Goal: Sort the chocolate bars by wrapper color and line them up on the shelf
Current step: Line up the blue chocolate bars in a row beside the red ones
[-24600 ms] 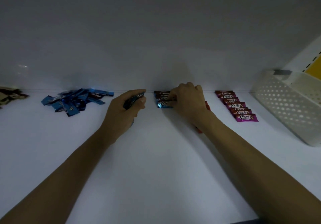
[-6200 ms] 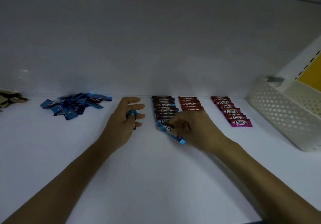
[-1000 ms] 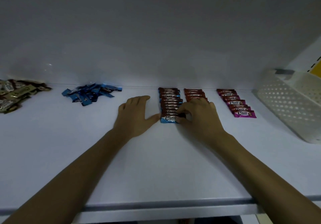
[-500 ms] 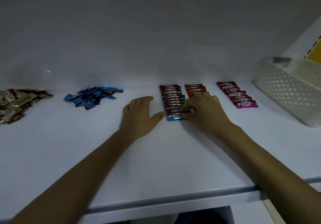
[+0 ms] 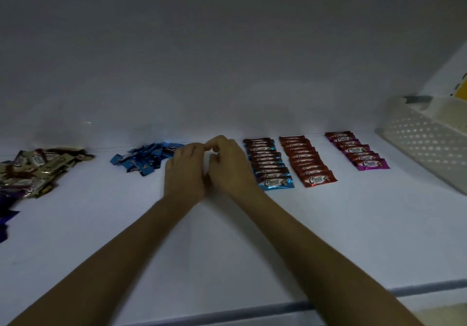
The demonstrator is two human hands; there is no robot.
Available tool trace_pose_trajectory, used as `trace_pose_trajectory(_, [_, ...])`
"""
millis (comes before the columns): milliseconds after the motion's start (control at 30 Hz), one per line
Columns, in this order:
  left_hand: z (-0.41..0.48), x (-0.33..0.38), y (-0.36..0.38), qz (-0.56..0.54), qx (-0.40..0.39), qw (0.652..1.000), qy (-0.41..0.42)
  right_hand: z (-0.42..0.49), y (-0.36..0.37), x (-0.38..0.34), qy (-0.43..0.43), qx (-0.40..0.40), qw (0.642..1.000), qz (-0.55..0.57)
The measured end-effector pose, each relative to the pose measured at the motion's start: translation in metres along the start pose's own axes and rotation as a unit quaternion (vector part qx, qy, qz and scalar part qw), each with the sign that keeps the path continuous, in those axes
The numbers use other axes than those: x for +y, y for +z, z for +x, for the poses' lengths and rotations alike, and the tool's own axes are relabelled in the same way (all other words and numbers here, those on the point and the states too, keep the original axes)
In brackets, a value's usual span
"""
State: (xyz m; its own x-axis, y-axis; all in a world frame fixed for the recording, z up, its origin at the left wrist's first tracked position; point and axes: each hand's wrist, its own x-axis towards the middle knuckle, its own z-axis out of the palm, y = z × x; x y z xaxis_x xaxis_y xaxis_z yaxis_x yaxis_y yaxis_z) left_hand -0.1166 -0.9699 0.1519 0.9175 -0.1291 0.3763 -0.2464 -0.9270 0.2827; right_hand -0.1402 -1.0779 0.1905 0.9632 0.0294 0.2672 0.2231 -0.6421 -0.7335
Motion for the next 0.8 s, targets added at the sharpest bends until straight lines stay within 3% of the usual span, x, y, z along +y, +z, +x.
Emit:
trace_pose_trajectory(67, [0.003,-0.029,-0.007,-0.003,0.051,0.999,-0.007,0.013,0.024,-0.003,0.056,0.005,0.995,0.082])
trace_pose_trajectory(133, [0.007,-0.056,-0.015,0.021,0.049,0.997,-0.048,0.023,0.042,-0.001,0.097,0.008,0.991,0.091])
trace_pose_trajectory(267, [0.020,-0.092,-0.019,0.043,-0.040,0.985,-0.161,0.031,0.062,0.002,0.055,-0.015,0.998,-0.036])
trace_pose_trajectory(333, [0.024,-0.098,-0.016,0.035,-0.055,0.982,-0.178,0.031,0.067,0.004,0.026,-0.031,0.993,-0.112])
trace_pose_trajectory(533, [0.029,-0.105,-0.011,0.046,-0.025,0.988,-0.143,0.048,0.078,0.007,0.001,-0.061,0.973,-0.225])
trace_pose_trajectory(800, [0.027,-0.108,-0.010,0.008,0.014,0.998,-0.063,0.062,0.092,0.010,-0.073,-0.098,0.976,-0.182])
